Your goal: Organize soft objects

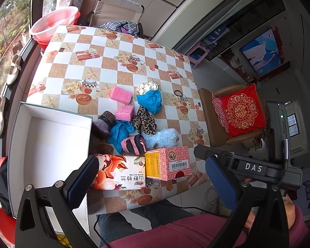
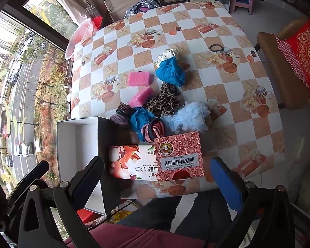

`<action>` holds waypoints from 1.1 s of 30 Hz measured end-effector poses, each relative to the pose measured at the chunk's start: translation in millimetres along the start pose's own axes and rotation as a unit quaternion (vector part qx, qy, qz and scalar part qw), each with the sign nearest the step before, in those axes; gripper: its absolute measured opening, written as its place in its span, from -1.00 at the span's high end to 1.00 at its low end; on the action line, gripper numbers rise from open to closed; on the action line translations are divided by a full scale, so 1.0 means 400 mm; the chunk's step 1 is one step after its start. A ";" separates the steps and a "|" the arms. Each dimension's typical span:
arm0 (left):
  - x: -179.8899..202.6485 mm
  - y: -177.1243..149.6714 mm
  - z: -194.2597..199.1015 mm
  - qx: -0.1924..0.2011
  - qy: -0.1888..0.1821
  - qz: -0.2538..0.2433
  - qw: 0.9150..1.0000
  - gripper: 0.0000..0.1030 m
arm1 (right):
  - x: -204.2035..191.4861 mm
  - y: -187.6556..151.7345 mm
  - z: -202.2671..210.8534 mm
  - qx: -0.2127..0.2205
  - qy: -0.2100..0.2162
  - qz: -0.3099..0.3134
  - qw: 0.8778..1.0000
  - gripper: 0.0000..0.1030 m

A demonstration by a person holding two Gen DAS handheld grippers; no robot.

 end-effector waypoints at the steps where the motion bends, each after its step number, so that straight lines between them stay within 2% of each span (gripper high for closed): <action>1: -0.002 -0.004 -0.001 -0.013 -0.006 0.010 1.000 -1.00 | -0.001 -0.001 0.000 0.000 -0.002 0.000 1.000 -1.00; 7: -0.023 0.001 -0.031 -0.025 0.023 0.003 0.999 -1.00 | 0.005 -0.017 -0.006 -0.006 -0.012 -0.006 1.000 -1.00; 15: -0.050 0.005 -0.096 -0.084 0.047 0.027 0.995 -1.00 | 0.065 -0.026 -0.010 -0.012 -0.023 -0.028 0.999 -1.00; 20: -0.075 0.058 -0.119 -0.068 0.071 0.043 0.994 -1.00 | 0.123 -0.005 -0.027 -0.020 -0.021 -0.031 0.999 -1.00; 26: -0.080 0.139 -0.147 -0.042 0.097 0.058 0.993 -1.00 | 0.216 0.061 -0.065 -0.025 -0.017 -0.036 0.999 -1.00; 33: -0.033 0.225 -0.280 -0.047 0.124 0.035 0.991 -1.00 | 0.292 0.140 -0.152 -0.049 -0.014 -0.017 0.999 -1.00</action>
Point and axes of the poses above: each gripper's, at about its wrist camera, not at the fingertips, and z roughly against the way its jaws point, x to its right, y to its top, the point moved 3 cm from there along -z, roughly the way its jaws point, and after that the axes turned 14 degrees about z, right-handed, at the moved point
